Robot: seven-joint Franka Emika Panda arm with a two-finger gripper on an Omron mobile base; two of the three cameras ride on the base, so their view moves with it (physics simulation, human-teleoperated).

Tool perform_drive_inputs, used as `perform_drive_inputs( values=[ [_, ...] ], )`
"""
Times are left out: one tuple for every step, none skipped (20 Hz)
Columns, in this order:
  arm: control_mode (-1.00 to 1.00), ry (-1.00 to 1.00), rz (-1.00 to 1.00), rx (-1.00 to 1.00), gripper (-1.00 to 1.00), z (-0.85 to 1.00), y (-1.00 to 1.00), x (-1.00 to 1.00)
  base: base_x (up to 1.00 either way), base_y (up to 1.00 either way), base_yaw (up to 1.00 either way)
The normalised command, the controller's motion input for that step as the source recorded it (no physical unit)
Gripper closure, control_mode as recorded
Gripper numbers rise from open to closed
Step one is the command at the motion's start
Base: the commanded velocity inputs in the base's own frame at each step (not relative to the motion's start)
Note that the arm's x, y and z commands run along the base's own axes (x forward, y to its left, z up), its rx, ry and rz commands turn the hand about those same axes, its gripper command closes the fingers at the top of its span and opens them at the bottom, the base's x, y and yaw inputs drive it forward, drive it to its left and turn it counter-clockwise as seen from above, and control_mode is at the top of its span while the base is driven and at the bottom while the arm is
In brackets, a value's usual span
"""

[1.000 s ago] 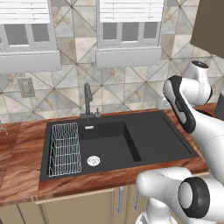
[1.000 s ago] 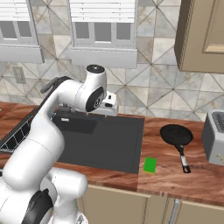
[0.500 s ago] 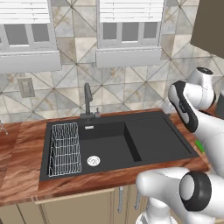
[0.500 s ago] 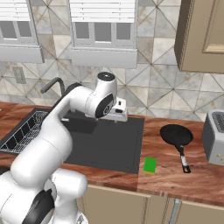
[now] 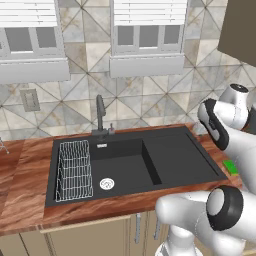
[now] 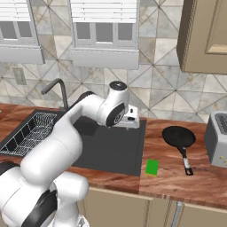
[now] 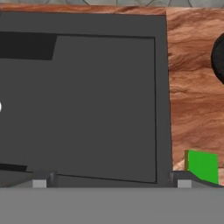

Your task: Pick the pan and sponge and place them into the sink. Then turn on the water.

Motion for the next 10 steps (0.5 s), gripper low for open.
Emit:
perform_drive_inputs(
  values=[
    [-1.0, 0.0, 0.0, -0.03, -1.0, -0.22, -0.46, 0.09, 0.0, 0.0, 0.0],
    [-1.0, 0.0, 0.0, -0.02, -1.0, -0.22, -0.44, 0.08, 0.0, 0.0, 0.0],
    [-1.0, 0.0, 0.0, -0.03, -1.0, -0.23, -0.44, 0.08, 0.0, 0.0, 0.0],
    [-1.0, 0.0, 0.0, -0.02, -1.0, -0.22, -0.44, 0.06, 0.0, 0.0, 0.0],
    [-1.0, 0.0, 0.0, -0.02, -1.0, -0.23, -0.44, 0.06, 0.0, 0.0, 0.0],
    [-1.0, 0.0, 0.0, -0.02, -1.0, -0.22, -0.43, 0.06, 0.0, 0.0, 0.0],
    [-1.0, 0.0, 0.0, -0.02, -1.0, -0.21, -0.43, 0.04, 0.0, 0.0, 0.0],
    [-1.0, 0.0, 0.0, -0.01, -1.0, -0.2, -0.41, 0.04, 0.0, 0.0, 0.0],
    [-1.0, 0.0, 0.0, -0.01, -1.0, -0.19, -0.41, 0.01, 0.0, 0.0, 0.0],
    [-1.0, 0.0, 0.0, 0.0, -1.0, -0.18, -0.41, 0.0, 0.0, 0.0, 0.0]
  ],
)
